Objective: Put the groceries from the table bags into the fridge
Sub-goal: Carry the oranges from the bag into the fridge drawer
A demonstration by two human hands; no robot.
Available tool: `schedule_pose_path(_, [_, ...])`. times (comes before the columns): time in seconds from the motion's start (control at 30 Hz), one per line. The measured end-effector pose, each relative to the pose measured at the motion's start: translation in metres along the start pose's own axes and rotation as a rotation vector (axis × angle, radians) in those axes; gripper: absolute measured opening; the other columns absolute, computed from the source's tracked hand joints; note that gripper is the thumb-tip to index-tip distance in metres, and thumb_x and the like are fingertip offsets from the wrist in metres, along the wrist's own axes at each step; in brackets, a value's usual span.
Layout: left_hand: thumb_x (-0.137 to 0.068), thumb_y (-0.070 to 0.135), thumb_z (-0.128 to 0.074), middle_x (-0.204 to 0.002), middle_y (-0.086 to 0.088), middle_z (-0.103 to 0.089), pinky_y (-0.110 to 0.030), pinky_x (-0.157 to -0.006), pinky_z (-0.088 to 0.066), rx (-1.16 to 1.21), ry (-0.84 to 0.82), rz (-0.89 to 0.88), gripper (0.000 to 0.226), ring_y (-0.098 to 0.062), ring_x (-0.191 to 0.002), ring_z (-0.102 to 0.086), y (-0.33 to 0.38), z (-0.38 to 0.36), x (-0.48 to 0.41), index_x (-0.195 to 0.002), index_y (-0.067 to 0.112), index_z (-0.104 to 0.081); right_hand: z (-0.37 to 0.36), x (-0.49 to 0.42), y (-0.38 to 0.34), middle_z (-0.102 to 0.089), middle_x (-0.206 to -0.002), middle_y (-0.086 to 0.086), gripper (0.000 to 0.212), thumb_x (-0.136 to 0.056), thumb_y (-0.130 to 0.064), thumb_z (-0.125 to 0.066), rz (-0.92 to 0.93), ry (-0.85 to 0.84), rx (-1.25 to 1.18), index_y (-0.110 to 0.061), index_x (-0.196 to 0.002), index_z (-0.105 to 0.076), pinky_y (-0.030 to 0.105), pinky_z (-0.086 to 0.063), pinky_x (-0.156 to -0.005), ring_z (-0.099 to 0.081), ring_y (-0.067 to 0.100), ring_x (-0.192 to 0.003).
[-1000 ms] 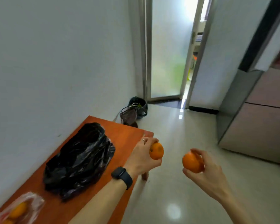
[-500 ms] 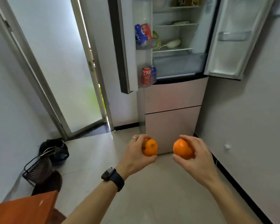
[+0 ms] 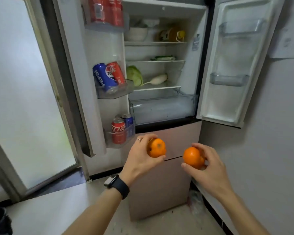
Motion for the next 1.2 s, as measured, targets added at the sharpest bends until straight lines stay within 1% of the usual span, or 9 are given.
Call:
schedule_pose_path(0.13, [-0.072,0.043,-0.085,-0.125,0.011,-0.047,-0.027,-0.088,-0.054,-0.026,0.014,-0.026,0.067,-0.009,-0.111,-0.052,-0.010,-0.014,-0.088,-0.126,0.041,-0.047,0.008,-0.085,0.024,-0.048,-0.122,-0.020,0.067,-0.069,-0.034,-0.090,0.023,0.039,0.000,-0.044,-0.125,-0.053,0.018,-0.046,-0.077,-0.052,-0.002,-0.107])
schedule_pose_path(0.33, [-0.070,0.041,-0.087,-0.121,0.011,-0.049,-0.028,-0.086,-0.052,-0.070,0.122,-0.018,0.064,-0.009,-0.108,-0.053,-0.034,-0.028,-0.211,-0.123,0.041,-0.051,0.002,-0.217,0.070,-0.045,-0.121,-0.031,0.069,-0.069,-0.038,-0.089,0.079,0.021,-0.050,-0.047,-0.126,-0.051,0.016,-0.044,-0.078,-0.050,-0.005,-0.108])
schedule_pose_path(0.43, [-0.068,0.040,-0.087,-0.117,0.011,-0.052,-0.021,-0.082,-0.049,-0.107,0.212,0.011,0.062,-0.007,-0.104,-0.056,-0.047,-0.027,-0.265,-0.120,0.041,-0.053,-0.008,-0.286,0.091,-0.044,-0.122,-0.032,0.071,-0.070,-0.039,-0.087,0.116,-0.028,-0.111,-0.047,-0.129,-0.048,0.023,-0.048,-0.083,-0.051,-0.002,-0.109])
schedule_pose_path(0.53, [-0.068,0.037,-0.088,-0.116,0.007,-0.055,-0.014,-0.078,-0.043,-0.154,0.301,0.097,0.062,-0.010,-0.102,-0.057,-0.061,-0.020,-0.314,-0.121,0.035,-0.056,-0.021,-0.357,0.103,-0.044,-0.133,-0.020,0.081,-0.071,-0.044,-0.086,0.116,-0.093,-0.140,-0.045,-0.139,-0.041,0.033,-0.048,-0.094,-0.052,0.007,-0.115])
schedule_pose_path(0.7, [-0.073,0.037,-0.086,-0.120,-0.003,-0.057,-0.026,-0.084,-0.044,-0.271,0.337,0.270,0.065,-0.018,-0.103,-0.056,-0.088,-0.003,-0.391,-0.129,0.023,-0.056,-0.048,-0.462,0.095,-0.054,-0.122,-0.011,0.073,-0.069,-0.055,-0.083,0.181,-0.147,-0.079,-0.033,-0.132,-0.054,0.038,-0.050,-0.095,-0.056,0.015,-0.110])
schedule_pose_path(0.9, [-0.074,0.053,-0.078,-0.120,-0.003,-0.067,-0.035,-0.086,-0.049,-0.657,0.103,0.504,0.061,-0.026,-0.109,-0.062,-0.165,-0.017,-0.446,-0.126,0.028,-0.060,-0.126,-0.542,0.108,-0.054,-0.129,0.006,0.079,-0.070,-0.066,-0.077,0.190,-0.409,0.183,-0.036,-0.138,-0.050,0.040,-0.044,-0.101,-0.052,0.026,-0.122])
schedule_pose_path(1.03, [-0.068,0.053,-0.082,-0.122,-0.002,-0.065,-0.036,-0.088,-0.054,-0.755,-0.138,0.597,0.065,-0.024,-0.109,-0.062,-0.227,-0.036,-0.460,-0.124,0.026,-0.061,-0.204,-0.564,0.124,-0.056,-0.135,0.004,0.084,-0.067,-0.063,-0.080,0.249,-0.696,0.410,-0.033,-0.140,-0.050,0.038,-0.046,-0.099,-0.053,0.025,-0.122])
schedule_pose_path(1.13, [-0.073,0.050,-0.079,-0.125,-0.006,-0.064,-0.039,-0.092,-0.054,-0.836,-0.296,0.665,0.062,-0.028,-0.113,-0.062,-0.267,-0.045,-0.471,-0.126,0.024,-0.061,-0.252,-0.570,0.136,-0.060,-0.131,0.003,0.085,-0.068,-0.048,-0.087,0.178,-0.940,0.451,-0.026,-0.141,-0.050,0.035,-0.060,-0.081,-0.070,0.023,-0.098])
schedule_pose_path(1.2, [-0.073,0.049,-0.078,-0.120,-0.008,-0.067,-0.039,-0.089,-0.057,-0.874,-0.385,0.713,0.056,-0.028,-0.106,-0.066,-0.291,-0.046,-0.481,-0.119,0.019,-0.066,-0.278,-0.577,0.142,-0.062,-0.120,0.004,0.080,-0.068,-0.042,-0.089,0.111,-1.038,0.478,-0.025,-0.137,-0.053,0.034,-0.063,-0.069,-0.074,0.023,-0.081])
Point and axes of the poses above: each hand's wrist, its own x-axis away from the middle knuckle, its own z-axis out of the back of the hand, y = z × x, the point moved 8 cm from there along -x, towards the middle knuckle
